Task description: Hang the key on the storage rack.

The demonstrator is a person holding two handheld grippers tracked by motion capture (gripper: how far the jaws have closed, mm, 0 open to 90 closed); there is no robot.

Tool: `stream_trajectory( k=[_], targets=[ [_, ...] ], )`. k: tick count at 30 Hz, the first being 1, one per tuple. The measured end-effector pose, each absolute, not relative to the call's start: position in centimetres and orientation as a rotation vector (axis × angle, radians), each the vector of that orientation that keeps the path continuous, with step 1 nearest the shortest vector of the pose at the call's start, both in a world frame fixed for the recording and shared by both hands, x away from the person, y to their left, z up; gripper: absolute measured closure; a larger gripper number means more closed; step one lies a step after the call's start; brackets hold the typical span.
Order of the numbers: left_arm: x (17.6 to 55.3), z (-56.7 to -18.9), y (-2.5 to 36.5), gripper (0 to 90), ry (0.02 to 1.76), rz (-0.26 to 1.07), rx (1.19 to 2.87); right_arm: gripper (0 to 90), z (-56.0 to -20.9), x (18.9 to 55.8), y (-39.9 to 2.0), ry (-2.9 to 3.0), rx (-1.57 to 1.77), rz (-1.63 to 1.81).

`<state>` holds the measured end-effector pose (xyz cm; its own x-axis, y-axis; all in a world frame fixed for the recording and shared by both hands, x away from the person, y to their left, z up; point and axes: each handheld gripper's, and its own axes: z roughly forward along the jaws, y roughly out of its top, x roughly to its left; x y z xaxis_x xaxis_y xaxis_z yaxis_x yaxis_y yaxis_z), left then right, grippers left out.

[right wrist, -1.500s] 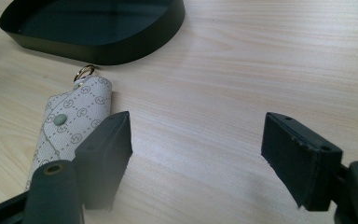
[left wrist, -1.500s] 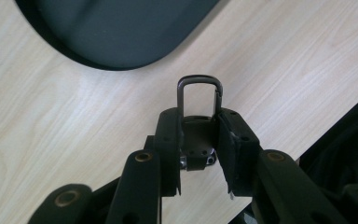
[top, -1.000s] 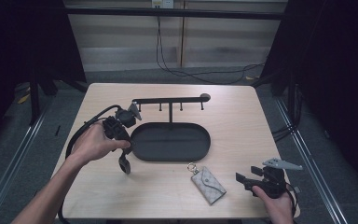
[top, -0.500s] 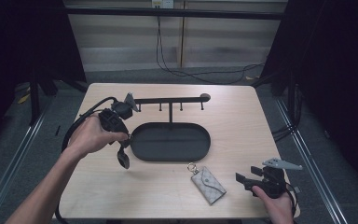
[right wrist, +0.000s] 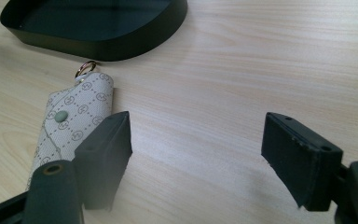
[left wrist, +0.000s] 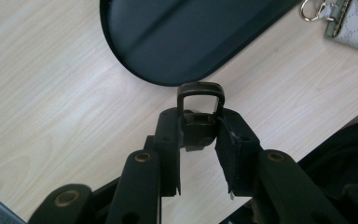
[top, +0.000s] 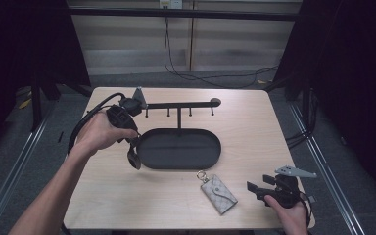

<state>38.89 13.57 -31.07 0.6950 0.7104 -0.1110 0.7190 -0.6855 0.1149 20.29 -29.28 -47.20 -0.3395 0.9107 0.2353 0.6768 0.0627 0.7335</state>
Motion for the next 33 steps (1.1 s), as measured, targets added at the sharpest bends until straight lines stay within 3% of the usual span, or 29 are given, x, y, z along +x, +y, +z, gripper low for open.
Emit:
stream_trajectory(
  k=[33],
  targets=[
    [43.8, -29.7, 11.3, 70.7, 1.372, -0.087, 2.673, 23.7, -47.3, 20.3, -29.1, 2.087, 1.588, 1.157]
  ],
)
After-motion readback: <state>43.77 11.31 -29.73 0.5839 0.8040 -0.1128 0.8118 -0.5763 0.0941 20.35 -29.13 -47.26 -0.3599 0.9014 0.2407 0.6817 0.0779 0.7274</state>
